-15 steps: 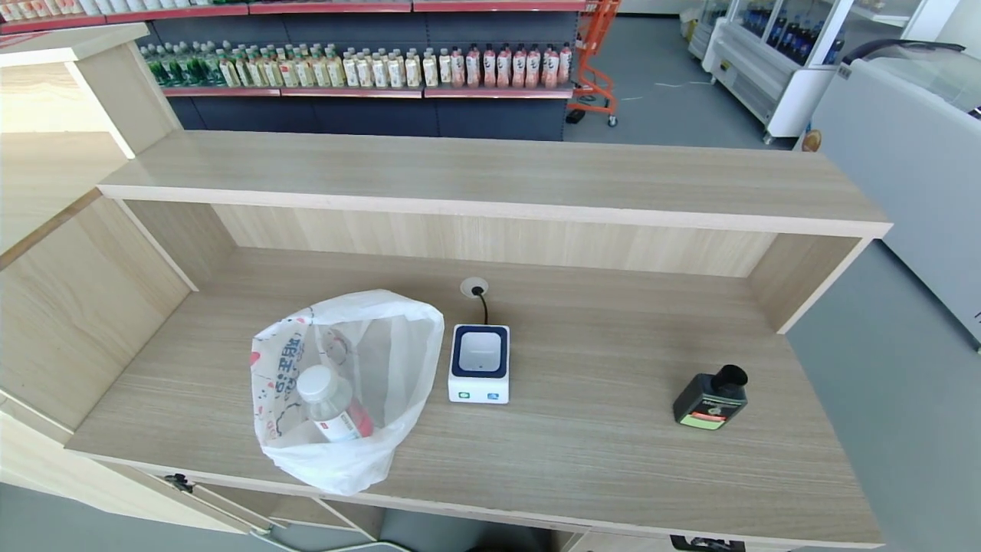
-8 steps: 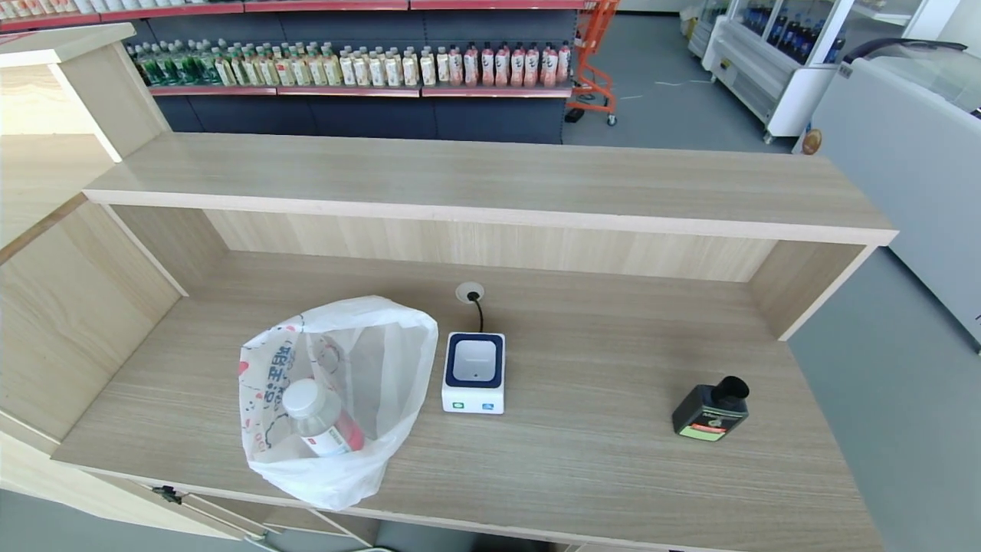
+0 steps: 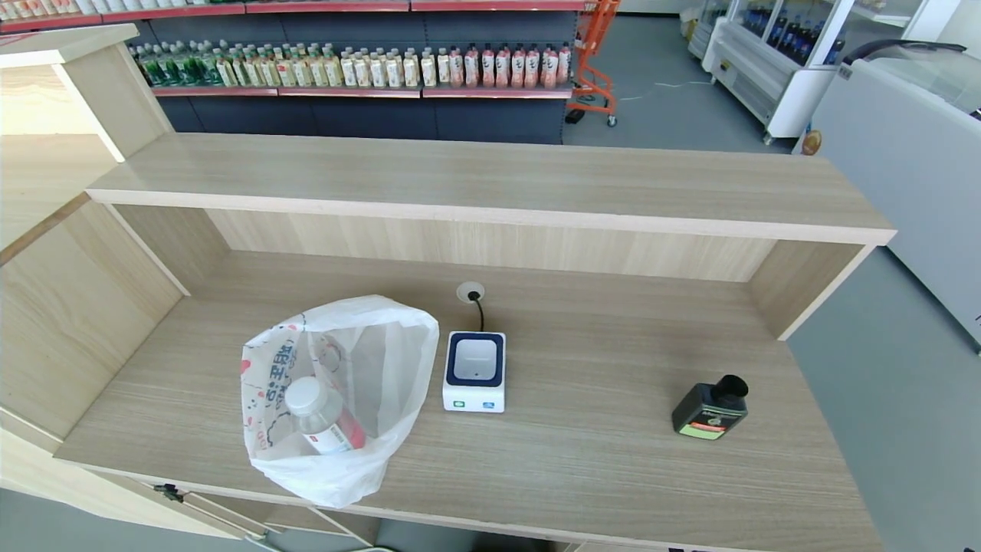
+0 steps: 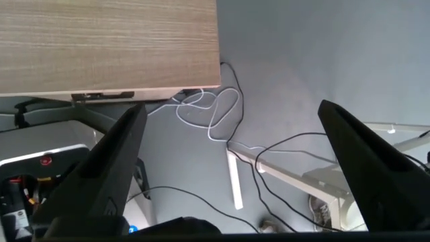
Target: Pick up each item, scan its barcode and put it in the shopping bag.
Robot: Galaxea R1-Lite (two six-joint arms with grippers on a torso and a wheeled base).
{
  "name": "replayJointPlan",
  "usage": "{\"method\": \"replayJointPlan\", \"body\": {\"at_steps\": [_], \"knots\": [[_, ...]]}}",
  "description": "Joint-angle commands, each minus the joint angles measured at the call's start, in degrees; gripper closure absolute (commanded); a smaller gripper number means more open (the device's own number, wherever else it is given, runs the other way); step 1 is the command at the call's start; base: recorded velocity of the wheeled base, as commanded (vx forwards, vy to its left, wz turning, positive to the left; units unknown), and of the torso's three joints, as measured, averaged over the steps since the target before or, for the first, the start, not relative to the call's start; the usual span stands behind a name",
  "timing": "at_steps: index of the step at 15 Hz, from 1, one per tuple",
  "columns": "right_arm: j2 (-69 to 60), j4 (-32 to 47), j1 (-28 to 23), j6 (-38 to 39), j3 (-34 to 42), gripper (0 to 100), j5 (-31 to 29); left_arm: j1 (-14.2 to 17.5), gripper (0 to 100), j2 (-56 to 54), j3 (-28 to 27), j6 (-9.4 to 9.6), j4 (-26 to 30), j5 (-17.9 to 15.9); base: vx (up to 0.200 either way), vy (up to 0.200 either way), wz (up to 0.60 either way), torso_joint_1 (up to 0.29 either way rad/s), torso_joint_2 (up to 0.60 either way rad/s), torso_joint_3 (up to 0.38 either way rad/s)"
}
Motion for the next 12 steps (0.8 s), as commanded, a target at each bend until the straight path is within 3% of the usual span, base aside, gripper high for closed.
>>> {"method": "replayJointPlan", "body": {"at_steps": [1,7,12], "knots": [[8.8,-2.4,-2.4,-0.4,-0.7,0,-0.1,0.0,0,0.0,0.0,-0.02,0.0,0.0,0.000,0.000,0.00,0.000,0.00,0.000],[17.8,-6.4,-4.8,-0.7,-0.5,0,-0.2,0.0,0,0.0,0.0,-0.02,0.0,0.0,0.000,0.000,0.00,0.000,0.00,0.000],[28.9,-19.3,-4.4,-3.0,-1.8,0,-0.2,0.0,0,0.0,0.0,-0.02,0.0,0.0,0.000,0.000,0.00,0.000,0.00,0.000]]}}
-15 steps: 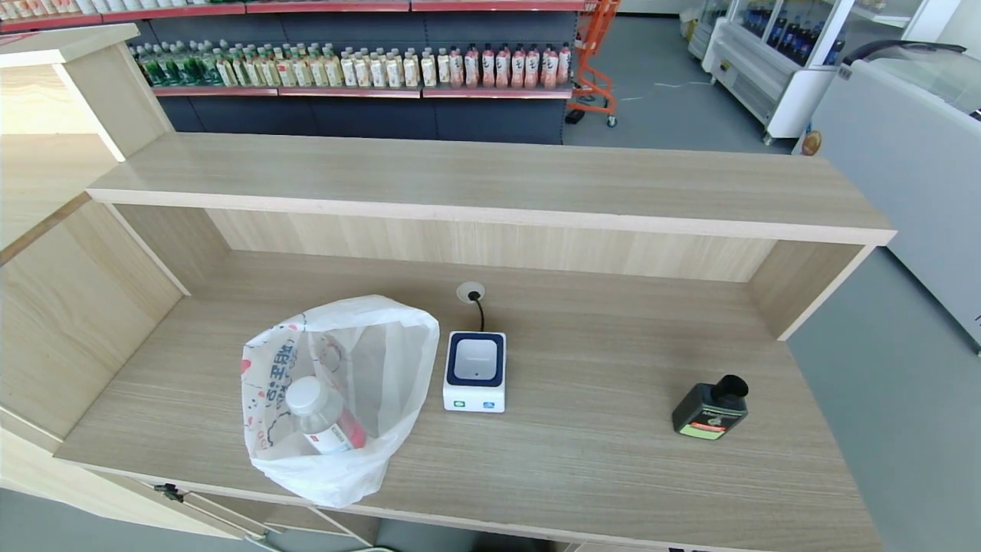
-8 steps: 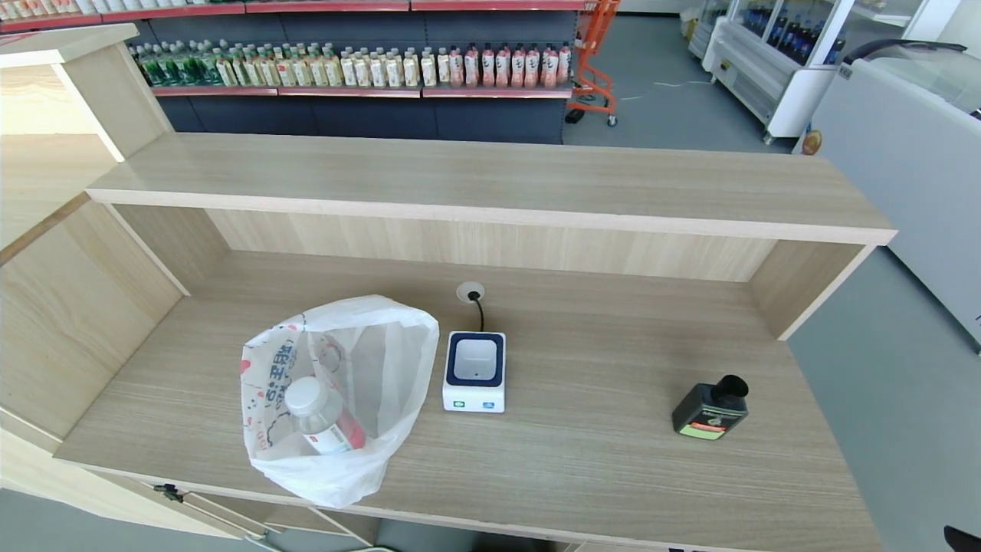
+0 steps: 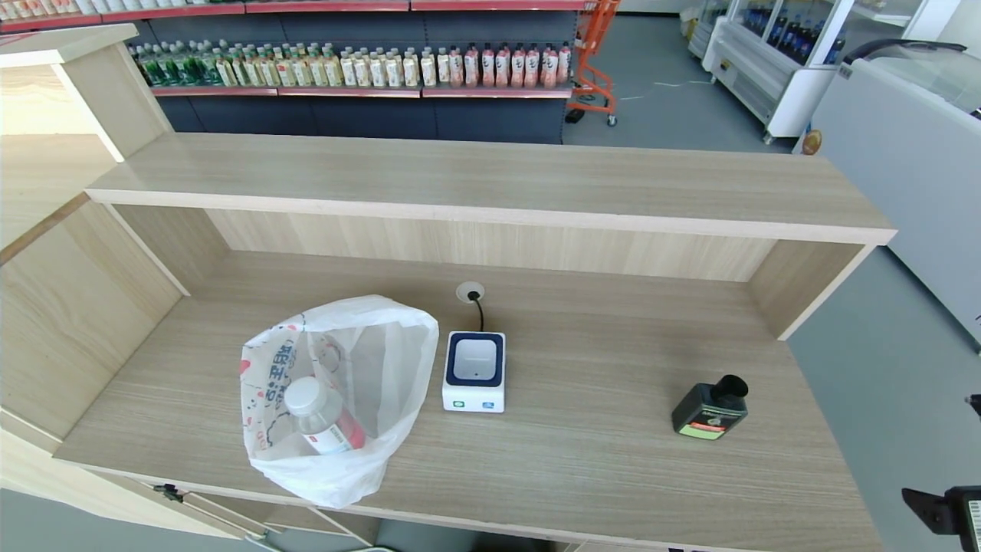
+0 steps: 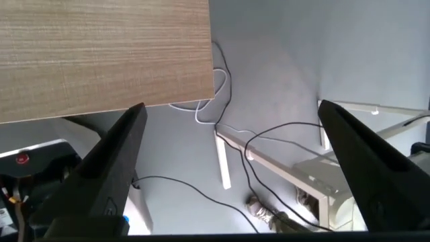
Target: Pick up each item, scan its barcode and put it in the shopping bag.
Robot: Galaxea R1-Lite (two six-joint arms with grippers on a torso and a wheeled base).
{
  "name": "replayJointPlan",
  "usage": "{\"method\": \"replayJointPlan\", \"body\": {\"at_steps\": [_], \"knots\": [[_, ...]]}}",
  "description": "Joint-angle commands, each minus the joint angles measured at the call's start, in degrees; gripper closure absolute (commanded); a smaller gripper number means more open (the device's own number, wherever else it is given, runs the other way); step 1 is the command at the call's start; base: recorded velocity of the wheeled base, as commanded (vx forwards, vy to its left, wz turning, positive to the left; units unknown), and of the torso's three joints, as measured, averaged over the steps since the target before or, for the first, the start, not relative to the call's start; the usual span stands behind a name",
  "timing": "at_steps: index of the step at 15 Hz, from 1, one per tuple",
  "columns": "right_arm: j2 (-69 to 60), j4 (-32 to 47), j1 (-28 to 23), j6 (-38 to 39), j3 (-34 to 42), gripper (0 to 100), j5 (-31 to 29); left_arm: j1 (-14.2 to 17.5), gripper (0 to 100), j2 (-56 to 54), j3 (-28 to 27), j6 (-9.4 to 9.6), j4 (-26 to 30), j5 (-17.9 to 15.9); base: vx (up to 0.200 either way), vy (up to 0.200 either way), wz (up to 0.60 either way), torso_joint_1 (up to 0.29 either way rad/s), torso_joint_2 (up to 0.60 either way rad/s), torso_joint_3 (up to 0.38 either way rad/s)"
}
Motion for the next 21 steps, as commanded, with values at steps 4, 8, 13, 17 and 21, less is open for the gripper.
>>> {"method": "replayJointPlan", "body": {"at_steps": [4,8,13,17,21], "knots": [[11.6,-8.8,3.1,-2.5,-0.6,0,2.9,0.0,0,0.0,0.0,-0.03,0.0,0.0,0.000,0.000,0.00,0.000,0.00,0.000],[15.7,-12.9,3.6,-2.8,-0.5,0,3.2,0.0,0,0.0,0.0,-0.03,0.0,0.0,0.000,0.000,0.00,0.000,0.00,0.000],[23.6,-23.4,6.1,-2.8,-0.6,0,4.3,0.0,0,0.0,0.0,-0.03,0.0,0.0,0.000,0.000,0.00,0.000,0.00,0.000],[30.8,-31.9,8.5,-3.8,-0.6,0,5.7,0.0,0,0.0,0.0,-0.03,0.0,0.0,0.000,0.000,0.00,0.000,0.00,0.000],[34.6,-35.1,9.5,-4.9,-0.8,0,5.8,0.0,0,0.0,0.0,-0.03,0.0,0.0,0.000,0.000,0.00,0.000,0.00,0.000]]}}
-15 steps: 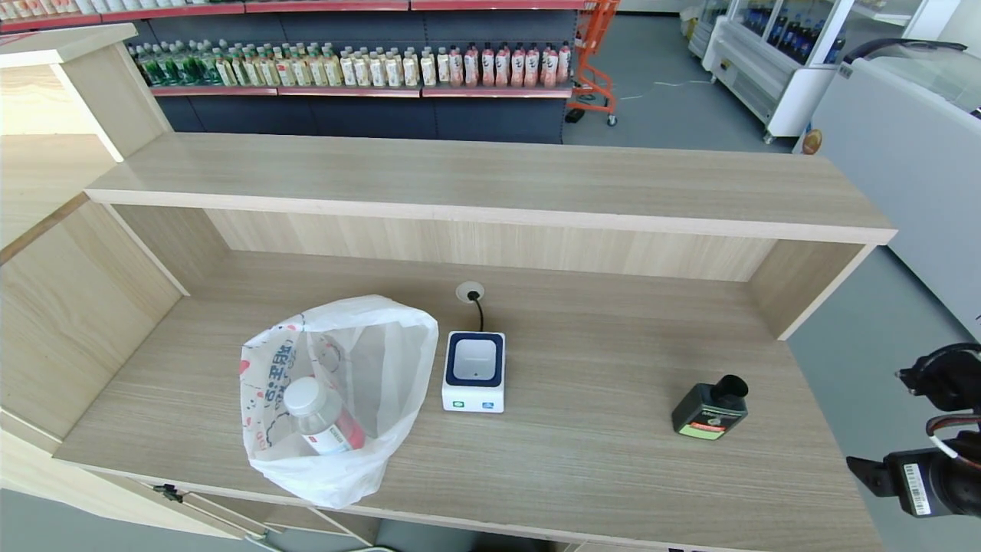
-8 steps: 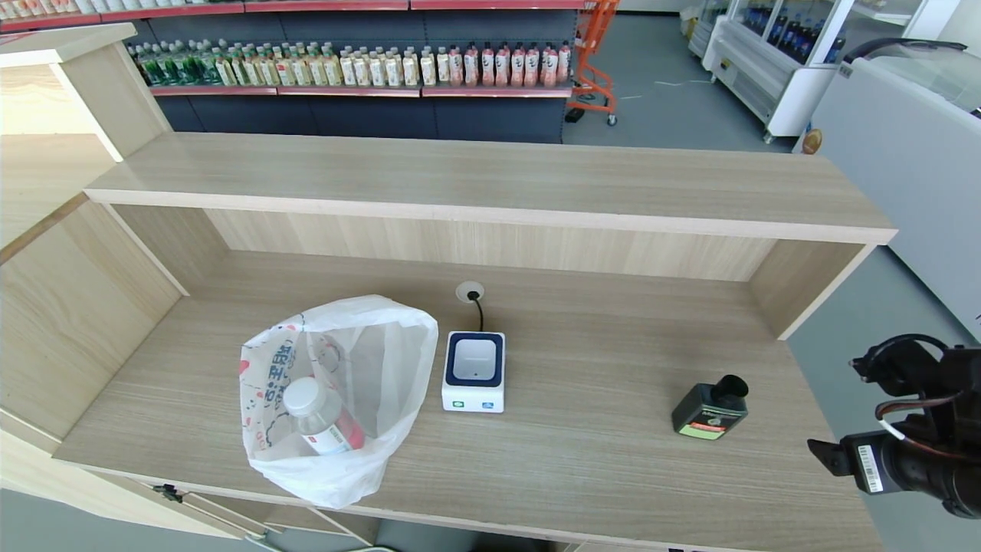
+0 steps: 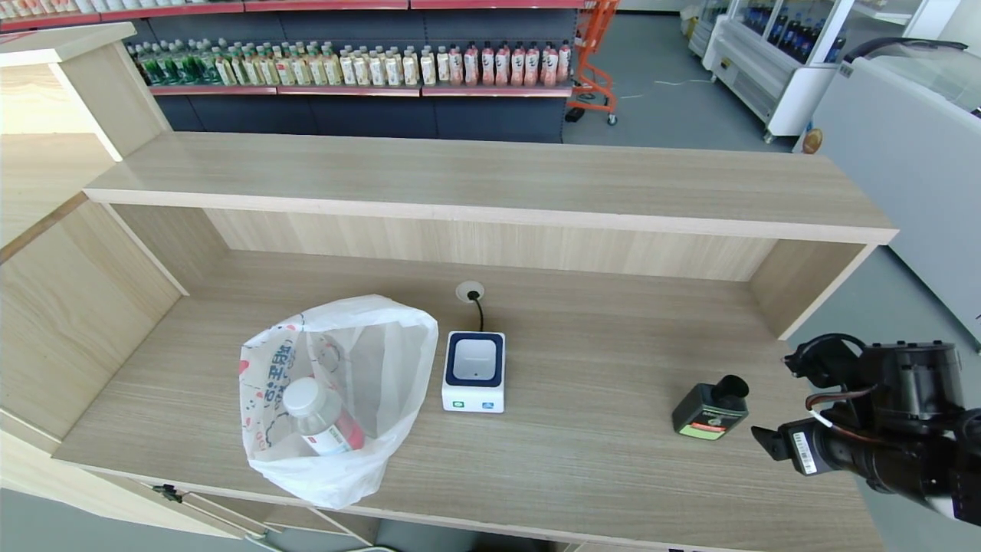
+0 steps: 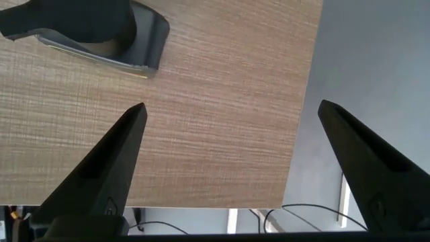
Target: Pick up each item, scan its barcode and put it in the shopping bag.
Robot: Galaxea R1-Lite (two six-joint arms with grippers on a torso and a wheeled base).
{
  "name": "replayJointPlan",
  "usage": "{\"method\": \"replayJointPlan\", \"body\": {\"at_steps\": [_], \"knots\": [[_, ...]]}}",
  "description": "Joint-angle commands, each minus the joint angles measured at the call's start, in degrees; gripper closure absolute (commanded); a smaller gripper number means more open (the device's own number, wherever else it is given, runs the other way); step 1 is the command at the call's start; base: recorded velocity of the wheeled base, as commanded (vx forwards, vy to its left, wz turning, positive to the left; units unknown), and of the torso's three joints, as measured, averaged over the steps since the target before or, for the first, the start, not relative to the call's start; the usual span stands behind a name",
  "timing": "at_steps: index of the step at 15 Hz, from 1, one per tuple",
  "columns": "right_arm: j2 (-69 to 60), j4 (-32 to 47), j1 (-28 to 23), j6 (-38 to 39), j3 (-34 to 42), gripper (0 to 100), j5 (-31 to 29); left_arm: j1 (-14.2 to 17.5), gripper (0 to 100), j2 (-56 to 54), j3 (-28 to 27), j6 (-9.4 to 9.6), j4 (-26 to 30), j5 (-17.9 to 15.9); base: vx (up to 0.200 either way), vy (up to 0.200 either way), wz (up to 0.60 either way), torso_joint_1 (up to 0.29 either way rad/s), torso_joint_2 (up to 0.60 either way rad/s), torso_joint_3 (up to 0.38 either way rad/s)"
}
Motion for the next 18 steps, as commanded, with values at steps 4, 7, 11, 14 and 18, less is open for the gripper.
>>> {"method": "replayJointPlan", "body": {"at_steps": [4,7,11,14,18], "knots": [[7.6,-4.4,2.2,0.0,-2.9,0,2.2,0.0,0,0.0,0.0,-0.02,0.0,0.0,0.000,0.000,0.00,0.000,0.00,0.000],[10.8,-6.5,3.4,-0.9,-5.0,0,5.5,0.0,0,0.0,0.0,-0.02,0.0,0.0,0.000,0.000,0.00,0.000,0.00,0.000],[14.4,-6.9,4.7,-1.0,-8.9,0,6.8,0.0,0,0.0,0.0,-0.02,0.0,0.0,0.000,0.000,0.00,0.000,0.00,0.000],[15.0,-8.0,4.9,-1.4,-9.3,0,9.7,0.0,0,0.0,0.0,-0.02,0.0,0.0,0.000,0.000,0.00,0.000,0.00,0.000],[15.2,-8.2,5.2,-2.9,-8.8,100,10.1,0.0,0,0.0,0.0,-0.02,0.0,0.0,0.000,0.000,0.00,0.000,0.00,0.000]]}}
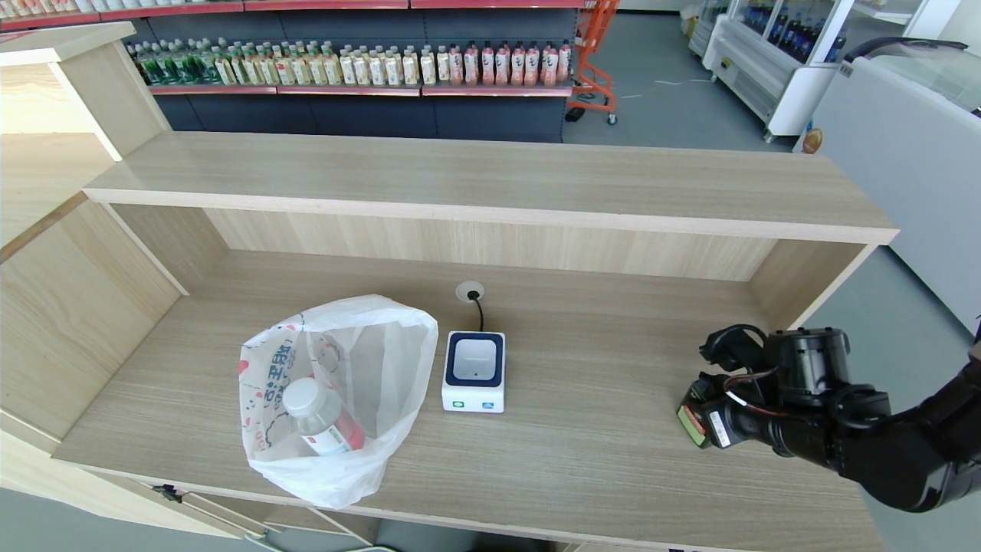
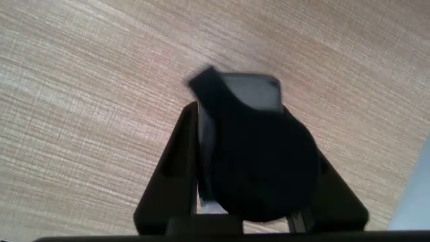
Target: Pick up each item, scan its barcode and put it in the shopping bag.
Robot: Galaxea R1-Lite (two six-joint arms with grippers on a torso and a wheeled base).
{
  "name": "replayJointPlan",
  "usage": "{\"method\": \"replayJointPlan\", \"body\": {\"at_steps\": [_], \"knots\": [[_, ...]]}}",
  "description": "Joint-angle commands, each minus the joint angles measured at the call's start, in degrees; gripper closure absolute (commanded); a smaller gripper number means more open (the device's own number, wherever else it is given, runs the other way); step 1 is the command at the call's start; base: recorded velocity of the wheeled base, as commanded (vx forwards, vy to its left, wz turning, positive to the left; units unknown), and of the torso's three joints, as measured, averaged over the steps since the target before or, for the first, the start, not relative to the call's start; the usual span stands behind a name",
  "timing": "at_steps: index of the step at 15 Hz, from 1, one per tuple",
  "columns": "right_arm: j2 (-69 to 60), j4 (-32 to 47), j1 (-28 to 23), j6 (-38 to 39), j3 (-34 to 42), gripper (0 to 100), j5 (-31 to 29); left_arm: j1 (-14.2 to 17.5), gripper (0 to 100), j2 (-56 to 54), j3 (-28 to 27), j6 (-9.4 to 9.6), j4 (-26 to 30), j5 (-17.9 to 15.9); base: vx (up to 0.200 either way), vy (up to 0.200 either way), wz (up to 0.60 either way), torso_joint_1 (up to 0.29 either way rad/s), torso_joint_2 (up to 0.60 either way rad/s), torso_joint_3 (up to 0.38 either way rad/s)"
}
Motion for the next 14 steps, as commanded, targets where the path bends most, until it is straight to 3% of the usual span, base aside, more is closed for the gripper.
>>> {"method": "replayJointPlan", "body": {"at_steps": [1,5,10,12,14], "knots": [[-0.3,0.1,0.1,-0.1,0.4,100,0.0,0.0,0,0.0,0.0,-0.02,0.0,0.0,0.000,0.000,0.00,0.000,0.00,0.000],[-4.1,0.1,0.4,-3.2,2.2,100,0.0,0.0,0,0.0,0.0,-0.02,0.0,0.0,0.000,0.000,0.00,0.000,0.00,0.000],[-20.3,-1.2,2.8,-15.5,9.0,100,-0.2,0.0,0,0.0,0.0,-0.02,0.0,0.0,0.000,0.000,0.00,0.000,0.00,0.000],[-24.1,-1.3,6.6,-27.7,9.2,100,-0.1,0.0,0,0.0,0.0,-0.02,0.0,0.0,0.000,0.000,0.00,0.000,0.00,0.000],[-23.5,-2.2,13.4,-35.1,9.1,100,0.0,0.0,0,0.0,0.0,-0.02,0.0,0.0,0.000,0.000,0.00,0.000,0.00,0.000]]}}
